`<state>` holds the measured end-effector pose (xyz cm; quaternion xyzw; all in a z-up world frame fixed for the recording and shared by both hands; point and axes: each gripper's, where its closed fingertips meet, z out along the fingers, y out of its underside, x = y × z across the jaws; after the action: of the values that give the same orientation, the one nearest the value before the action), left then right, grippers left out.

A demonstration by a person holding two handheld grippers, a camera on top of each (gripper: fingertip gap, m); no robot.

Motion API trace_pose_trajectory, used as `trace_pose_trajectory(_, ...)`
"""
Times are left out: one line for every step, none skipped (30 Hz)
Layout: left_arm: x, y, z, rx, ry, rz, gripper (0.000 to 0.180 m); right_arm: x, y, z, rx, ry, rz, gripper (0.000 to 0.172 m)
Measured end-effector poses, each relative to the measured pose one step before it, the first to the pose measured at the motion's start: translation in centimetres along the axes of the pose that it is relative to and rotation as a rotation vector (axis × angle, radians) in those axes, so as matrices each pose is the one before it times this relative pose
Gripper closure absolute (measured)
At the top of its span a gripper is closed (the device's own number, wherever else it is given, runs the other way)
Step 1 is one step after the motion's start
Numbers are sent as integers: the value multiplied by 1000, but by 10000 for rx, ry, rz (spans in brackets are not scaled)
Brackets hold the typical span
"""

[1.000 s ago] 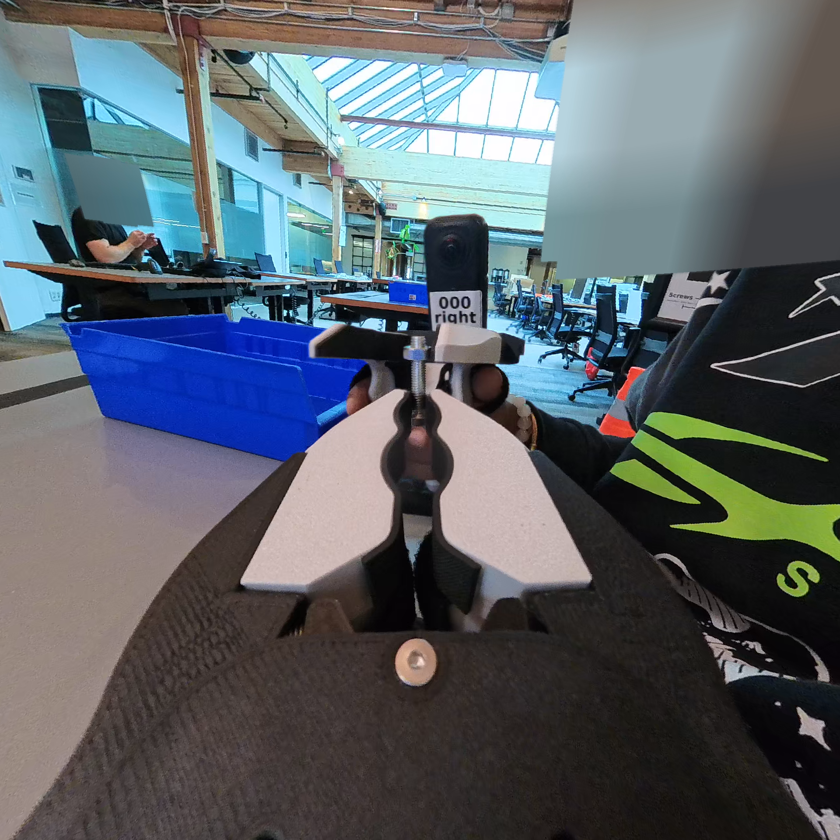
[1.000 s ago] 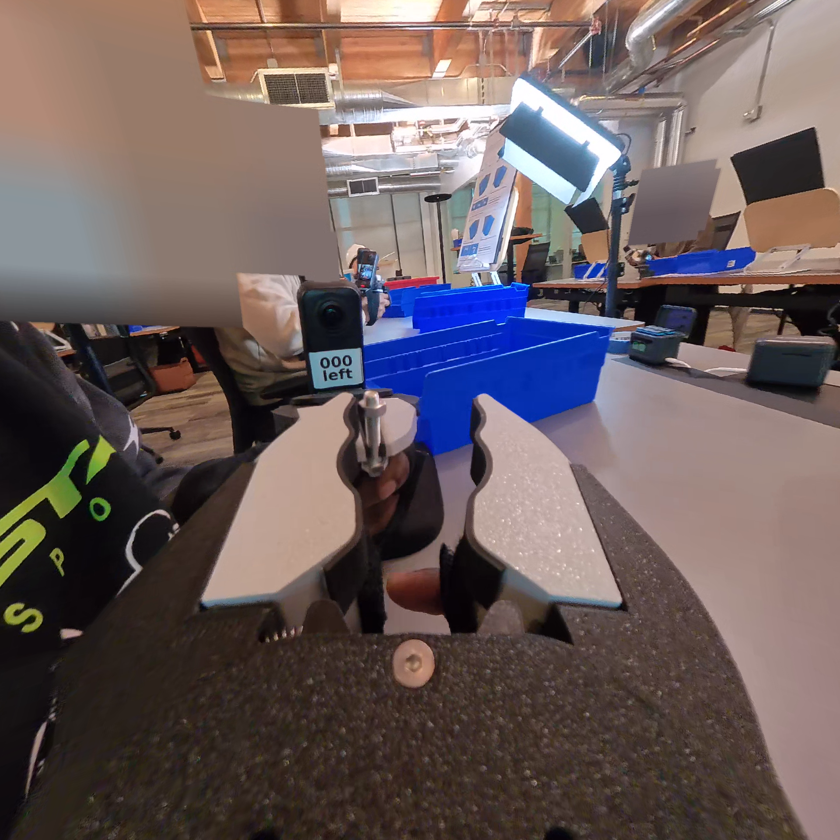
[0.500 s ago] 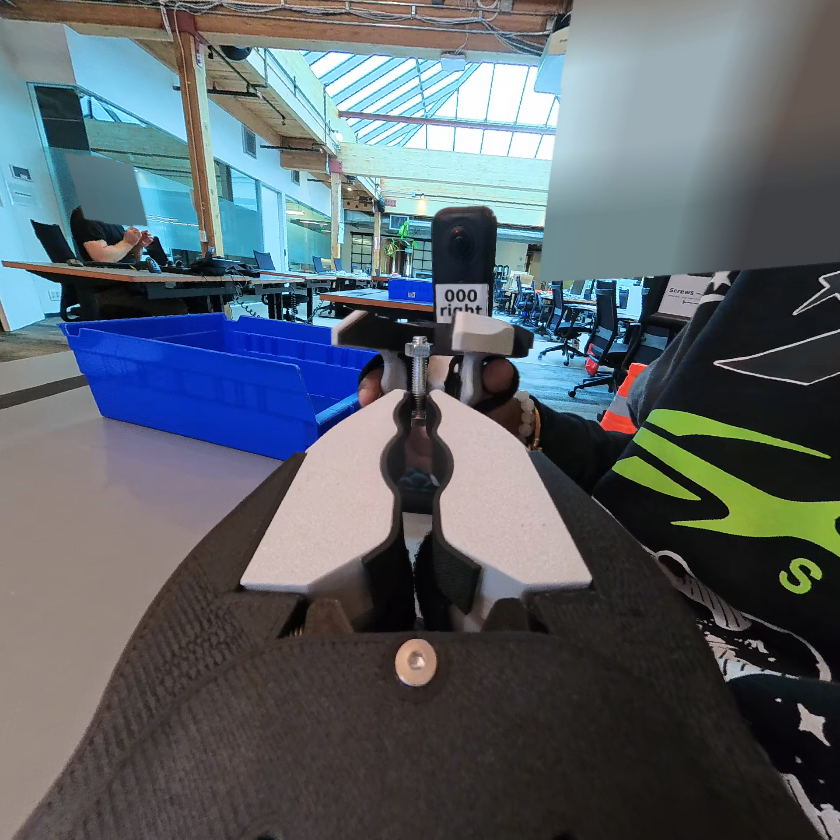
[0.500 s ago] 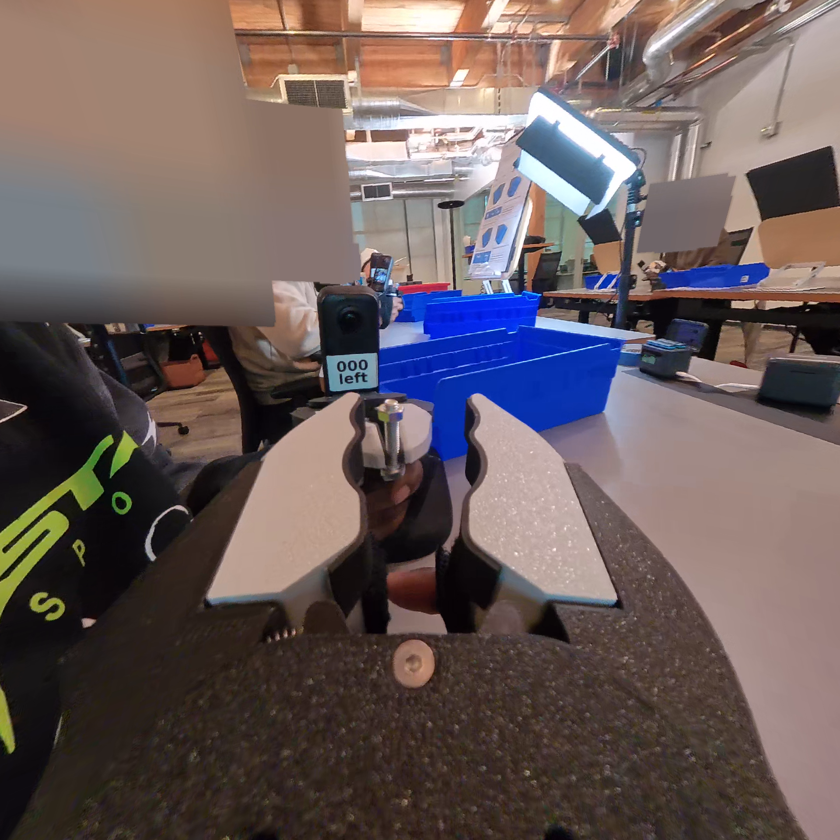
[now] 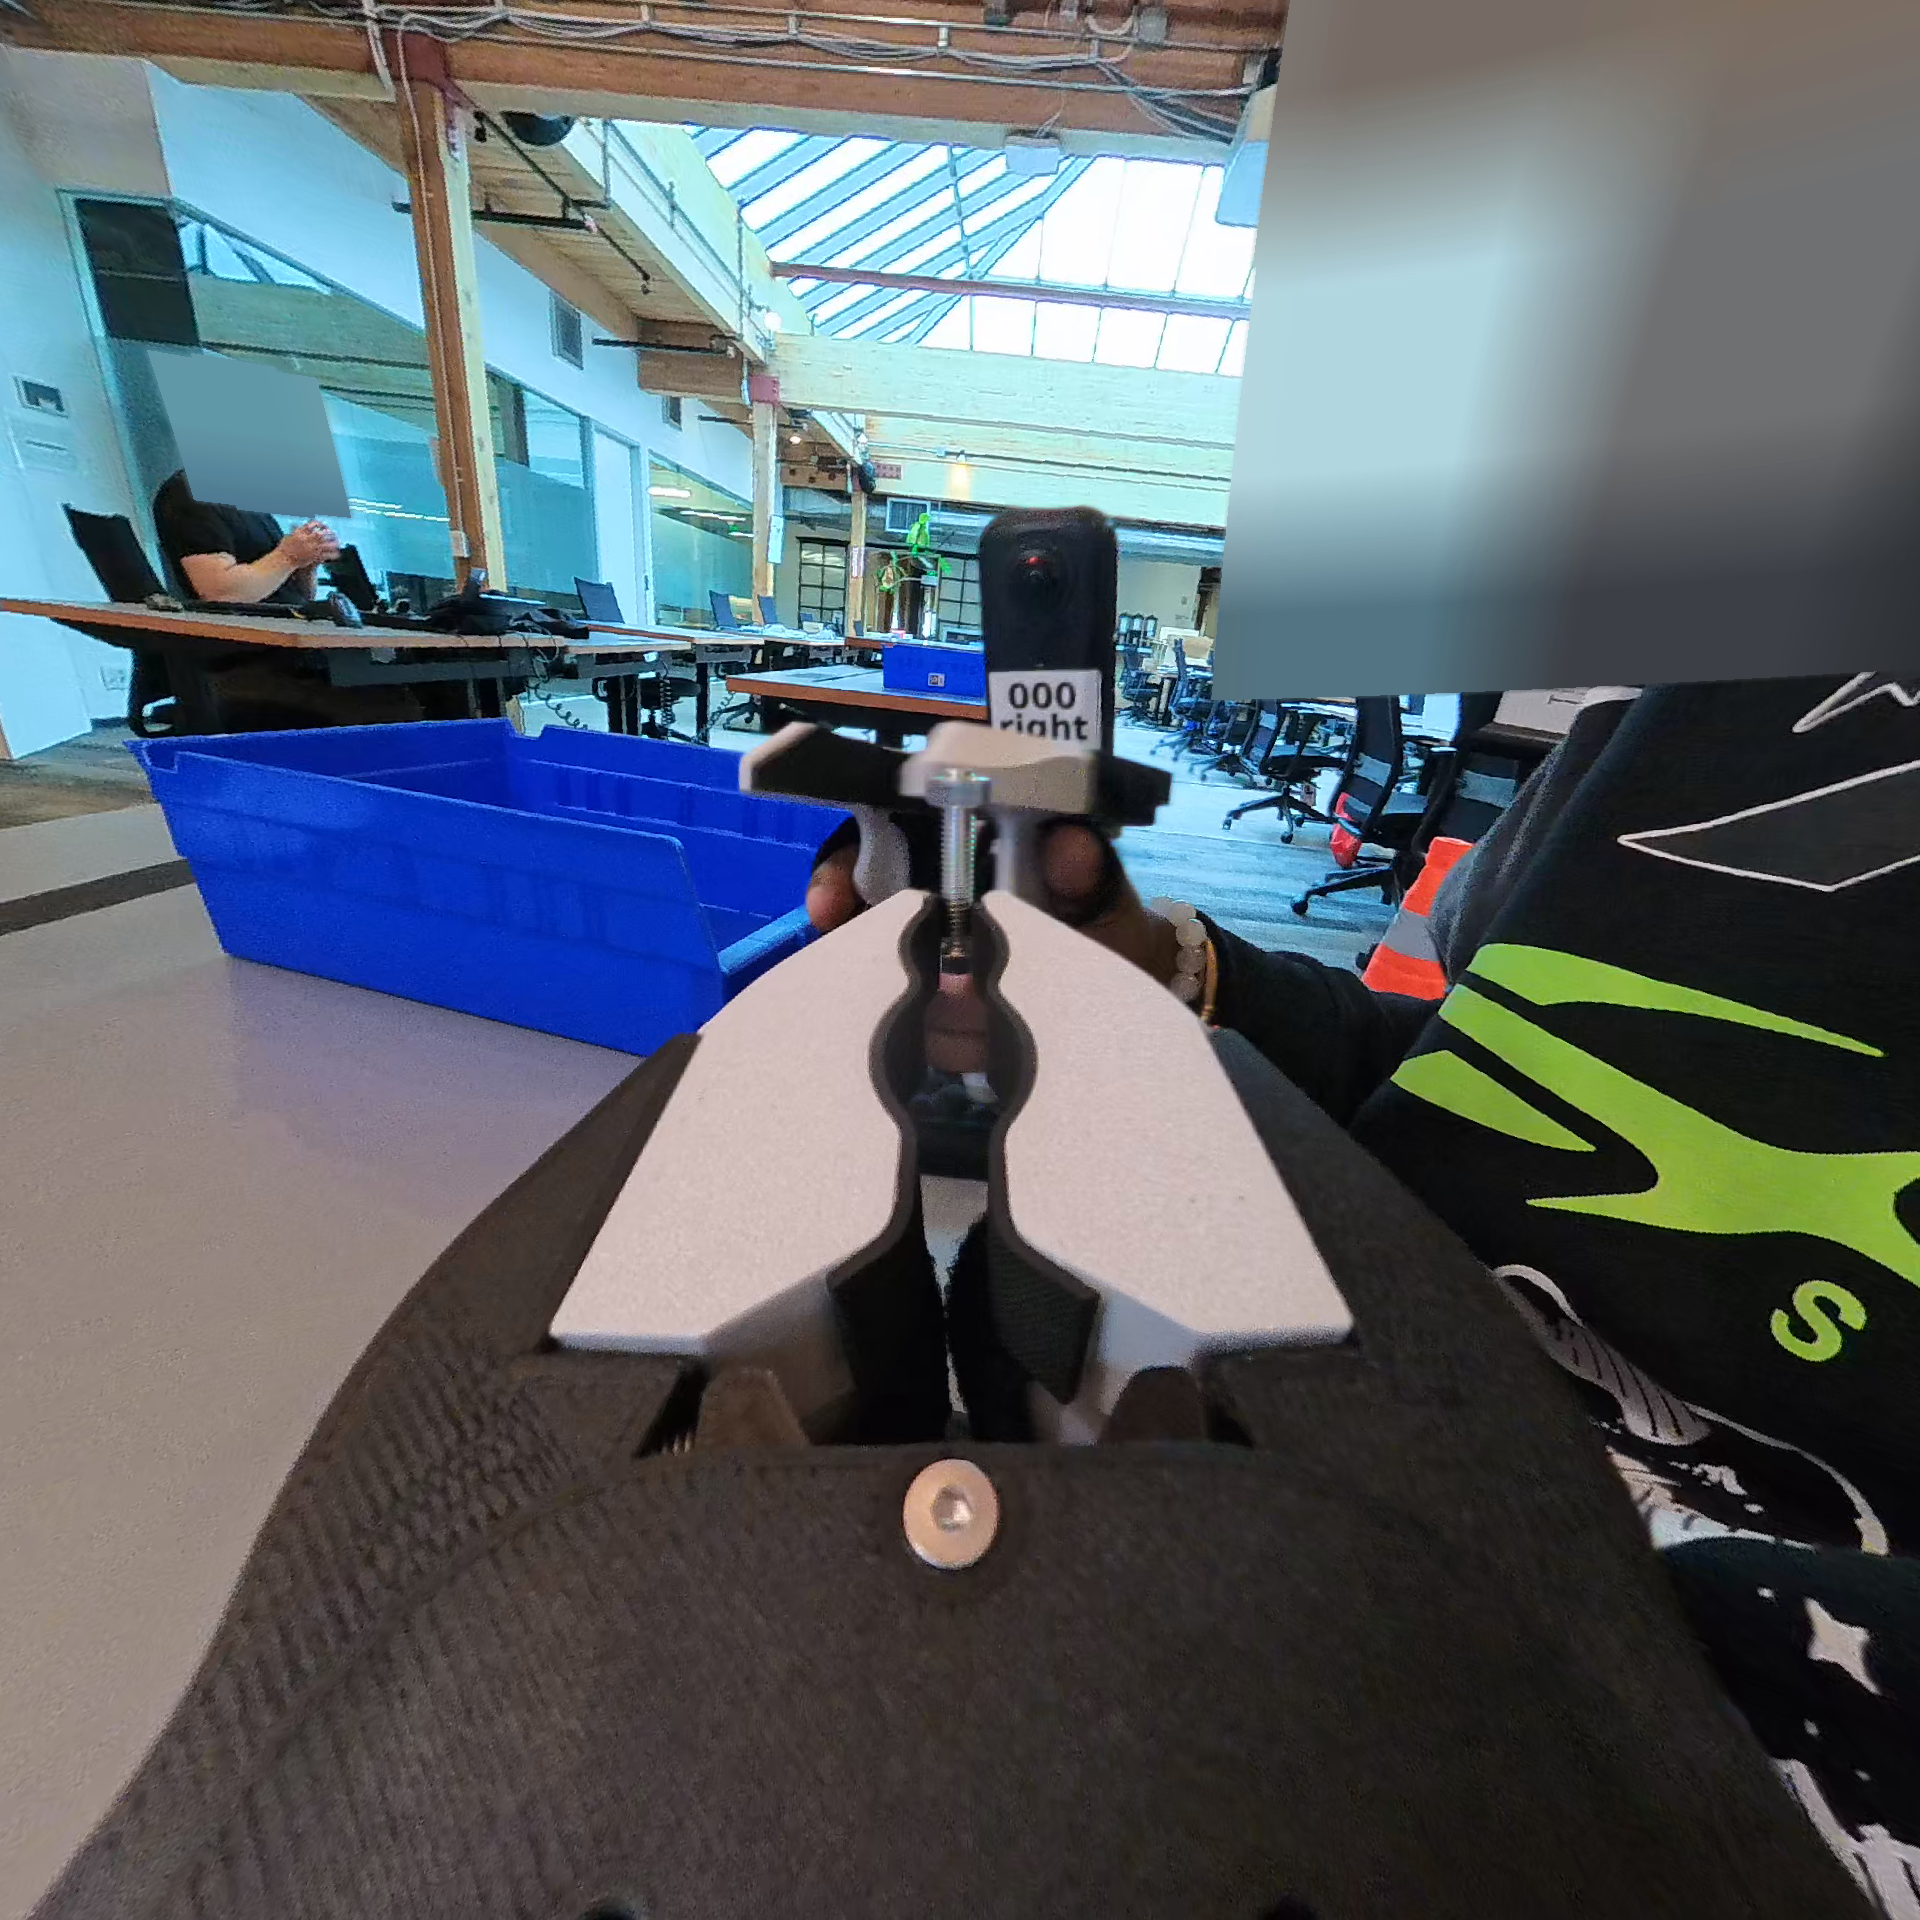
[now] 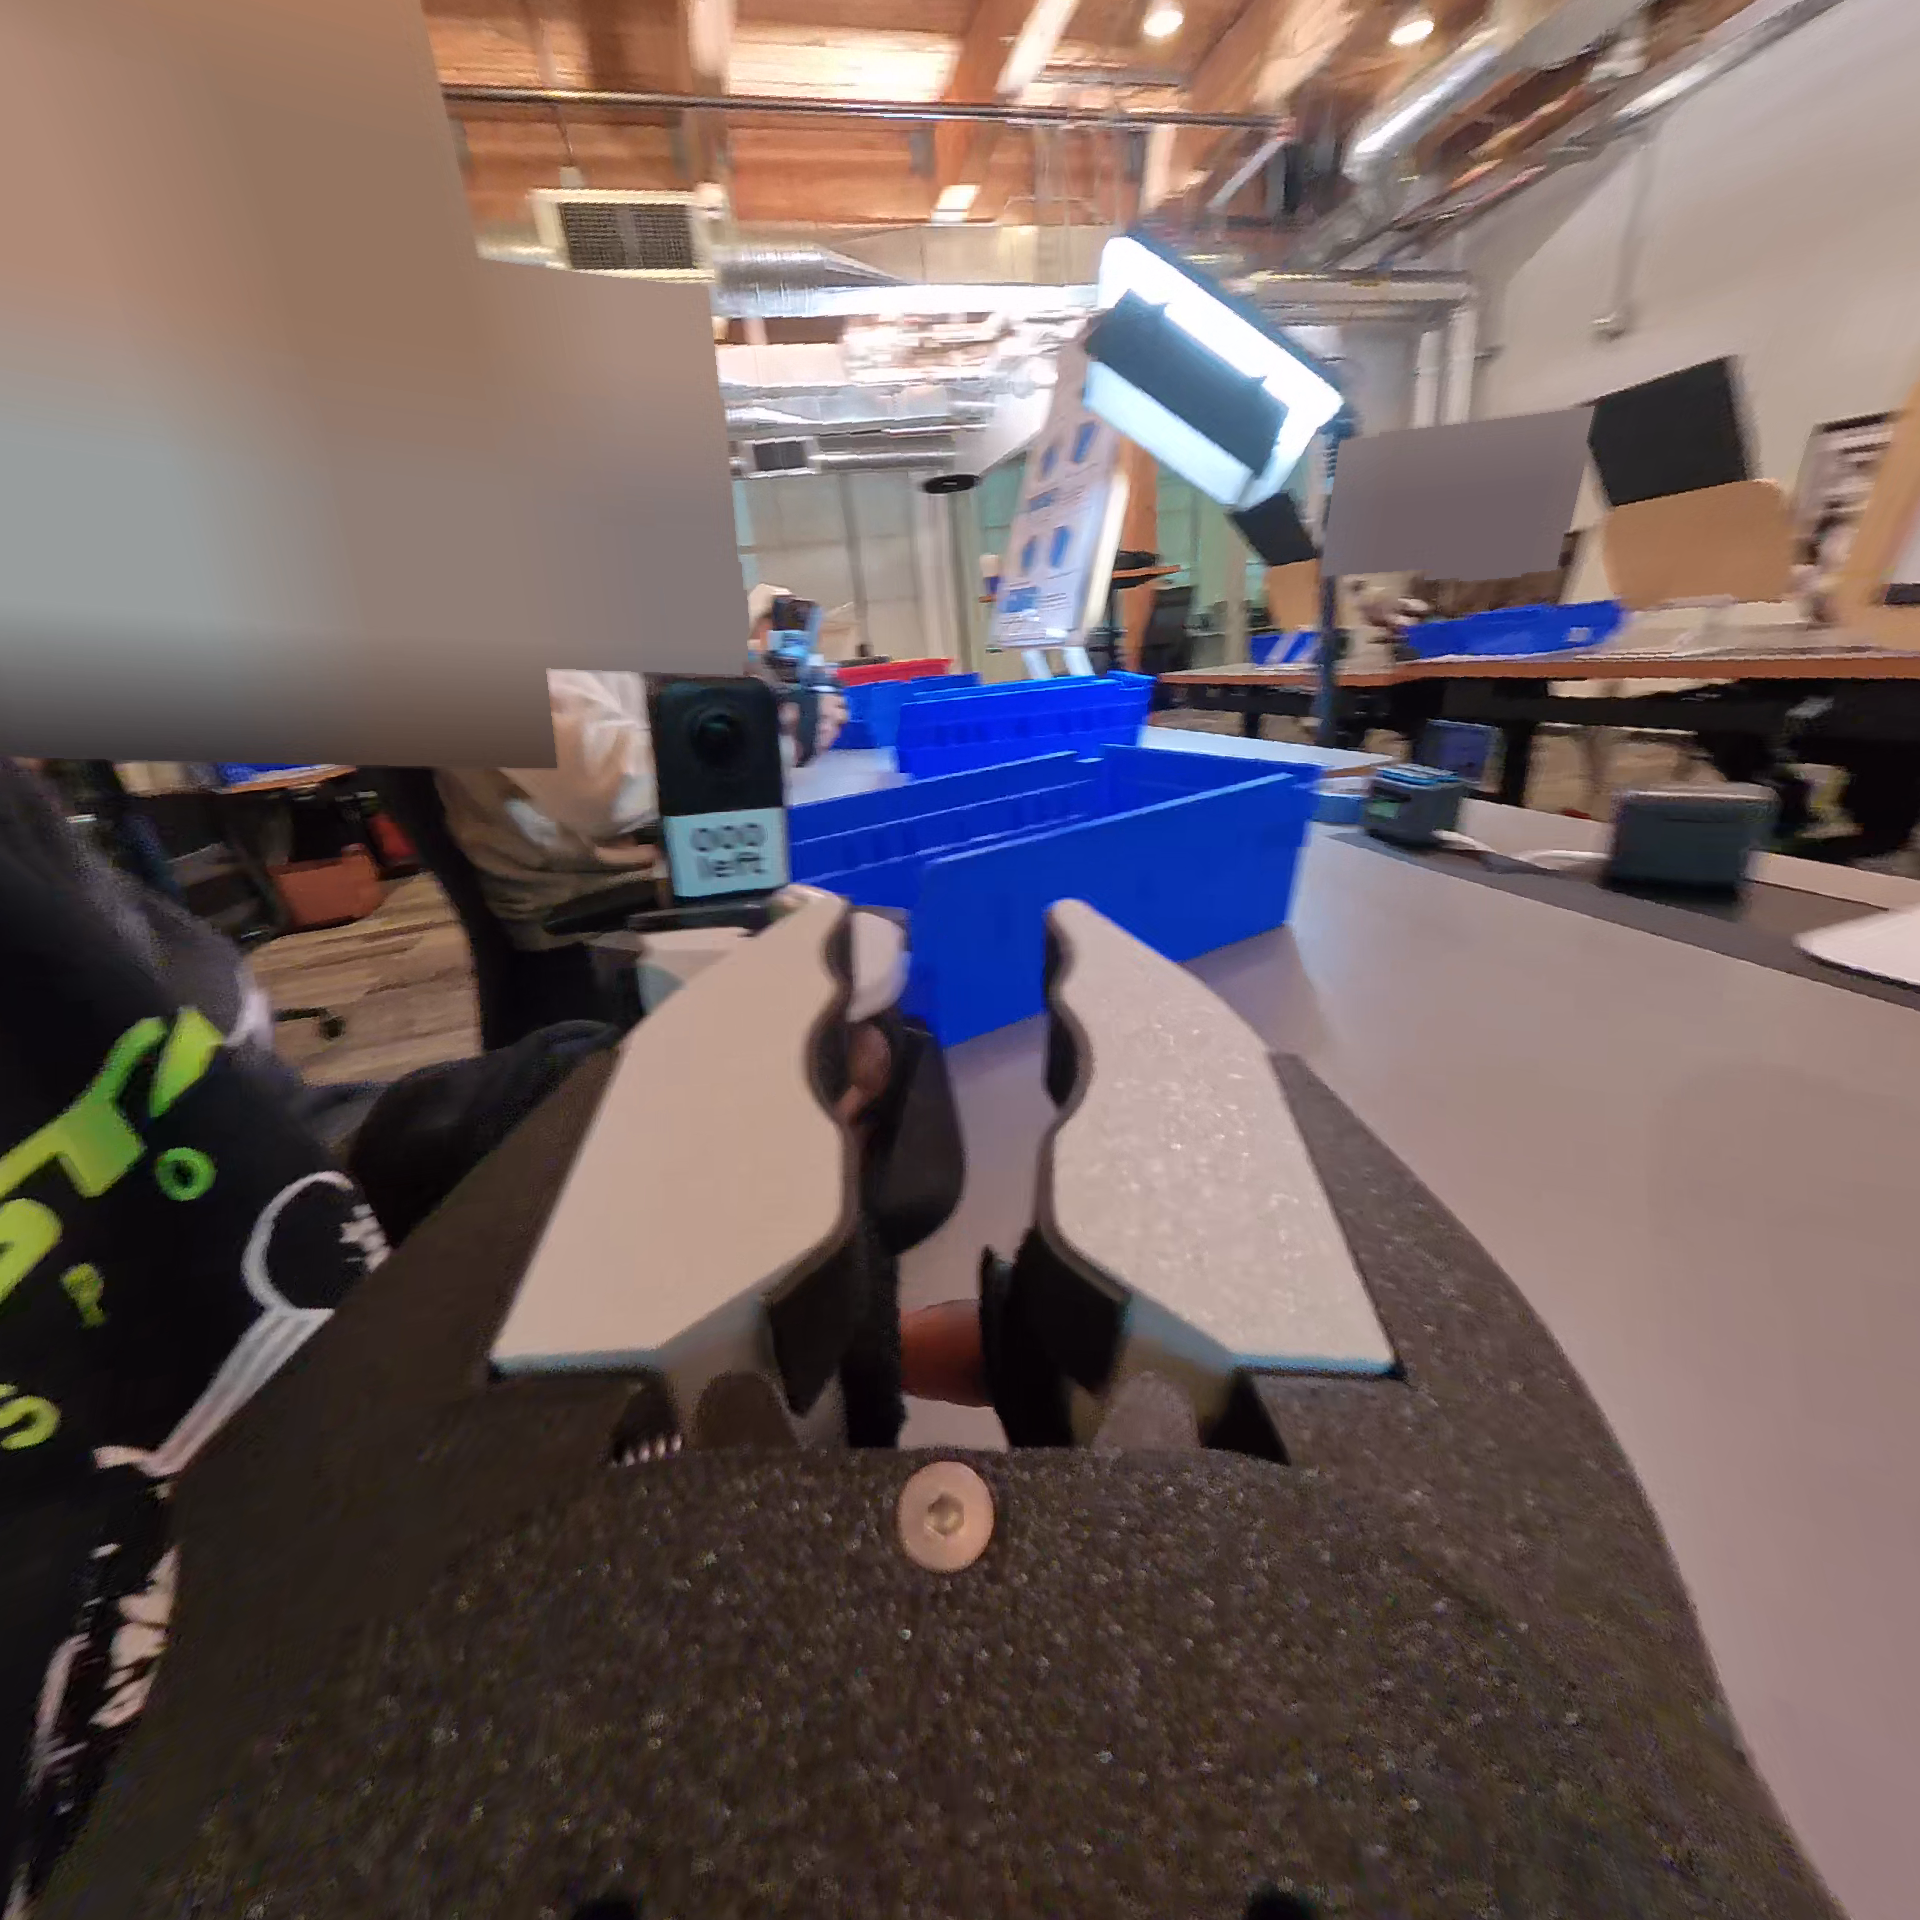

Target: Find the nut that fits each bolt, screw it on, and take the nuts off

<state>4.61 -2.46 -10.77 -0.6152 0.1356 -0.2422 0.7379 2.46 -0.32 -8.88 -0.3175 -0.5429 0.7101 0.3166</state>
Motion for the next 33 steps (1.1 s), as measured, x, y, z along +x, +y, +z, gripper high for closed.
trace_pose_trajectory(24, -12, -15, 10, -8, 37, 175, 805, -8, -583, 14, 448, -130, 146)
trace_pose_trajectory(-25, 32, 22, -19, -21, -3, 175, 450, -18, -472, 6, 209, -102, 149)
trace_pose_trajectory(2, 6, 15, -11, 11, -16, 175, 148, -91, -336, 27, 31, 11, 150)
trace_pose_trajectory(-19, 2, 2, -2, -9, -9, 175, -70, -201, -190, 72, -64, 43, 150)
trace_pose_trajectory(-2, -3, 2, 2, 0, 3, 175, -221, -249, -67, 100, -132, 10, 149)
trace_pose_trajectory(5, 6, 3, -3, -1, 4, 175, -316, -224, 50, 97, -165, 8, 146)
trace_pose_trajectory(6, 22, 9, -13, -1, 6, 175, -396, -144, 164, 63, -206, 30, 143)
trace_pose_trajectory(3, 18, 14, -16, -6, 15, 175, -461, -32, 249, 8, -245, 47, 140)
trace_pose_trajectory(3, 21, 21, -17, -3, 13, 175, -449, 88, 332, -43, -232, 42, 137)
trace_pose_trajectory(17, 29, 11, -17, 2, 8, 175, -377, 166, 383, -73, -185, 21, 134)
trace_pose_trajectory(14, 9, 12, -11, 5, 8, 175, -339, 202, 410, -93, -153, -8, 131)
trace_pose_trajectory(11, 10, 6, -5, -1, 7, 175, -261, 208, 432, -98, -111, -22, 130)
trace_pose_trajectory(3, 3, 4, -1, 0, 8, 175, -191, 186, 424, -83, -75, -14, 128)
trace_pose_trajectory(8, 15, 4, -9, -2, 8, 175, -146, 143, 418, -59, -63, 10, 127)
trace_pose_trajectory(7, 30, 16, -25, 1, 14, 175, -108, 114, 412, -45, -58, 40, 127)
trace_pose_trajectory(30, 45, 35, -31, 6, 21, 175, -101, 101, 384, -49, -54, 44, 126)
trace_pose_trajectory(18, 32, 21, -25, 6, 19, 175, 7, 93, 337, -46, 7, 38, 126)
trace_pose_trajectory(25, 23, 5, -14, 7, 13, 175, 65, 63, 279, -27, 44, 28, 126)
trace_pose_trajectory(18, 5, 3, -3, 10, 5, 175, 35, 39, 211, -13, 17, 17, 126)
trace_pose_trajectory(7, -6, -3, 3, 11, -2, 175, 79, 81, 106, -37, 35, 16, 126)
trace_pose_trajectory(19, -21, -13, 13, 13, 1, 175, 201, 96, -30, -62, 96, 12, 126)
trace_pose_trajectory(-13, -27, -18, 23, -2, -8, 175, 196, 50, -169, -28, 70, -2, 126)
trace_pose_trajectory(-37, -33, -23, 24, -10, -32, 175, 91, -70, -309, 37, -7, 13, 125)
trace_pose_trajectory(-14, -73, -32, 50, 14, -30, 175, 136, -143, -418, 64, 16, 31, 125)
trace_pose_trajectory(-55, -74, -41, 49, -24, -33, 175, 190, -157, -520, 72, 48, 18, 125)
trace_pose_trajectory(-81, -24, -31, 23, -39, -36, 175, 281, -128, -585, 53, 96, -3, 124)
trace_pose_trajectory(1, -12, -8, 12, 13, -15, 175, 458, -73, -615, 30, 216, -28, 127)
trace_pose_trajectory(183, -31, 3, 12, 111, 37, 175, 815, -136, -649, 74, 455, -64, 141)
trace_pose_trajectory(-44, 42, 25, -29, -57, 34, 175, 574, -197, -564, 121, 288, -73, 142)
trace_pose_trajectory(1, 44, 24, -35, 8, -10, 175, 140, -218, -413, 93, 18, 9, 144)
trace_pose_trajectory(-14, 15, 13, -10, -1, -16, 175, -53, -227, -247, 83, -65, 59, 144)
trace_pose_trajectory(-22, -15, -16, 14, -6, -9, 175, -163, -205, -98, 83, -97, 22, 145)
trace_pose_trajectory(-12, -21, -9, 13, -4, -8, 175, -269, -153, 58, 60, -131, -16, 144)
